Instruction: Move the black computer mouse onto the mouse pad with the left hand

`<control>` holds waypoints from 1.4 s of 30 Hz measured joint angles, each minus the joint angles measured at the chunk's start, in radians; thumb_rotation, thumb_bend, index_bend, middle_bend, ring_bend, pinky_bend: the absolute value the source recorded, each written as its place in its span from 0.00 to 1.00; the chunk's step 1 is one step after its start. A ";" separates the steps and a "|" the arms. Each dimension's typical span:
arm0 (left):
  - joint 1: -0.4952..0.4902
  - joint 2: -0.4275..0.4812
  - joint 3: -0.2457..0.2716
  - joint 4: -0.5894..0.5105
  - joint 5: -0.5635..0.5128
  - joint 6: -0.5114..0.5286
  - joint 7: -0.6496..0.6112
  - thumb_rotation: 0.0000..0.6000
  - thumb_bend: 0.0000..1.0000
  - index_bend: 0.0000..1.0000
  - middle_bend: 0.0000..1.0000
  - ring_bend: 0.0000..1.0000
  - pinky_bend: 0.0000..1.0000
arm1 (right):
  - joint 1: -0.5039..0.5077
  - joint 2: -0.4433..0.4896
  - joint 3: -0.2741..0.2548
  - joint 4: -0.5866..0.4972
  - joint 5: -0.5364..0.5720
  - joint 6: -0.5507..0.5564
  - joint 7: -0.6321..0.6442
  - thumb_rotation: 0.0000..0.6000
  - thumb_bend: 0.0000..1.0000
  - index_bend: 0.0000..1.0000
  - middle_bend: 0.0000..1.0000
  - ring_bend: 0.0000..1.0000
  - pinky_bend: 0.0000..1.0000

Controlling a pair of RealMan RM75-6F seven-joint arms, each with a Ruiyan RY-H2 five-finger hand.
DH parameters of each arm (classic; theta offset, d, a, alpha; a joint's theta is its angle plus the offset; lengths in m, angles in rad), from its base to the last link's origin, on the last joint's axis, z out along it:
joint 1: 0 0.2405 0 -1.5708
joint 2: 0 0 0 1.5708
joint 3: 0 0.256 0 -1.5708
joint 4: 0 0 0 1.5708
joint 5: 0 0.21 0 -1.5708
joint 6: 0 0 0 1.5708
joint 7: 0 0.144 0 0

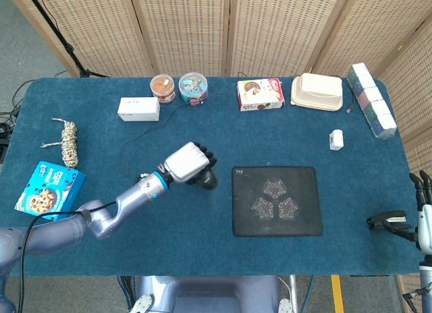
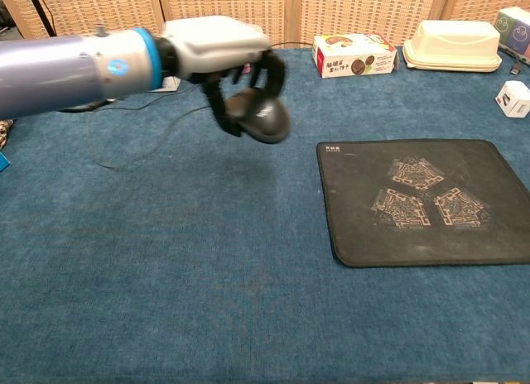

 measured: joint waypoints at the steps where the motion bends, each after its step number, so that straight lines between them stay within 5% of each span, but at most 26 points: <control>1: -0.013 -0.012 -0.008 -0.010 -0.004 -0.005 0.033 1.00 0.27 0.58 0.56 0.46 0.48 | -0.001 0.002 0.001 0.001 0.003 -0.001 0.008 1.00 0.02 0.03 0.00 0.00 0.00; 9: -0.091 -0.103 -0.051 -0.103 -0.077 -0.047 0.291 1.00 0.27 0.58 0.56 0.46 0.48 | -0.014 0.018 0.000 0.005 0.003 0.004 0.041 1.00 0.02 0.03 0.00 0.00 0.00; 14: -0.109 -0.146 -0.055 -0.109 -0.098 -0.037 0.324 1.00 0.25 0.58 0.56 0.46 0.48 | -0.017 0.022 -0.001 0.001 0.001 0.005 0.049 1.00 0.02 0.03 0.00 0.00 0.00; 20: -0.161 -0.221 -0.064 -0.004 -0.066 -0.029 0.292 1.00 0.21 0.58 0.55 0.45 0.48 | -0.012 0.024 0.004 0.000 0.007 -0.003 0.053 1.00 0.02 0.03 0.00 0.00 0.00; 30: -0.317 -0.400 -0.044 0.352 0.054 -0.028 0.126 1.00 0.19 0.56 0.53 0.44 0.48 | -0.016 0.033 0.018 0.013 0.036 -0.013 0.085 1.00 0.02 0.03 0.00 0.00 0.00; 33: -0.362 -0.464 -0.036 0.471 0.075 -0.029 0.069 1.00 0.18 0.45 0.41 0.37 0.47 | -0.021 0.039 0.023 0.013 0.041 -0.005 0.096 1.00 0.02 0.03 0.00 0.00 0.00; 36: -0.399 -0.524 -0.028 0.581 0.089 -0.028 0.019 1.00 0.14 0.09 0.07 0.16 0.41 | -0.028 0.045 0.026 0.011 0.041 0.004 0.104 1.00 0.02 0.03 0.00 0.00 0.00; 38: -0.414 -0.556 -0.024 0.639 0.092 -0.028 0.001 1.00 0.12 0.00 0.00 0.09 0.39 | -0.030 0.046 0.026 0.009 0.040 0.006 0.105 1.00 0.02 0.03 0.00 0.00 0.00; 42: -0.433 -0.620 -0.023 0.732 0.085 -0.016 -0.028 1.00 0.11 0.00 0.00 0.04 0.37 | -0.032 0.048 0.022 0.005 0.032 0.008 0.106 1.00 0.02 0.03 0.00 0.00 0.00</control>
